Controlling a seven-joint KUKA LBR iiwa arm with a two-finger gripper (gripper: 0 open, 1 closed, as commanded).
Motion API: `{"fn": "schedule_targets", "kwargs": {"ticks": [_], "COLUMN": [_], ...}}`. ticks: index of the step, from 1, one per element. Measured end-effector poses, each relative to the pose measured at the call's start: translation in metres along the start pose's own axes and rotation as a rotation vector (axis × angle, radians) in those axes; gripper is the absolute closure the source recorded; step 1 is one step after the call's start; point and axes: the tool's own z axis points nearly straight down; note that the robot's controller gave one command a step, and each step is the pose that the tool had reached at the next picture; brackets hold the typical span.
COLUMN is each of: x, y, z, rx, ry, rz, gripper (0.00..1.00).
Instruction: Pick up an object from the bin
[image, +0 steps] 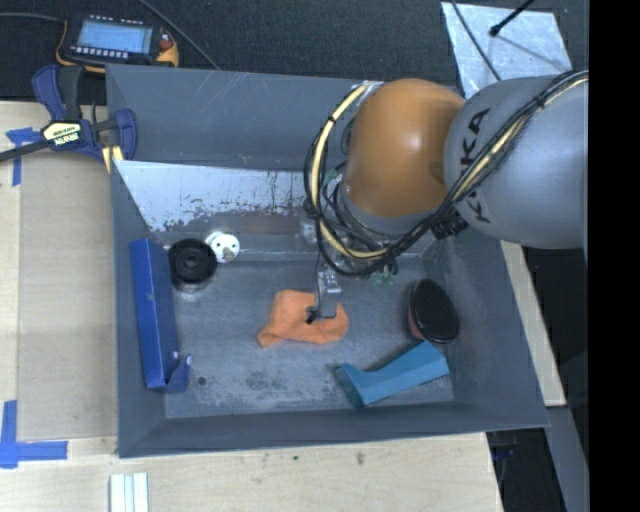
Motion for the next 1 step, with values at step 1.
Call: {"fn": "schedule_targets", "kwargs": {"ticks": [1], "x": [0.0267], "y": [-0.0058], "z": [0.0621], "rx": [-0.001], "ry": [0.005], "rz": [-0.023], "gripper": [0.00]}}
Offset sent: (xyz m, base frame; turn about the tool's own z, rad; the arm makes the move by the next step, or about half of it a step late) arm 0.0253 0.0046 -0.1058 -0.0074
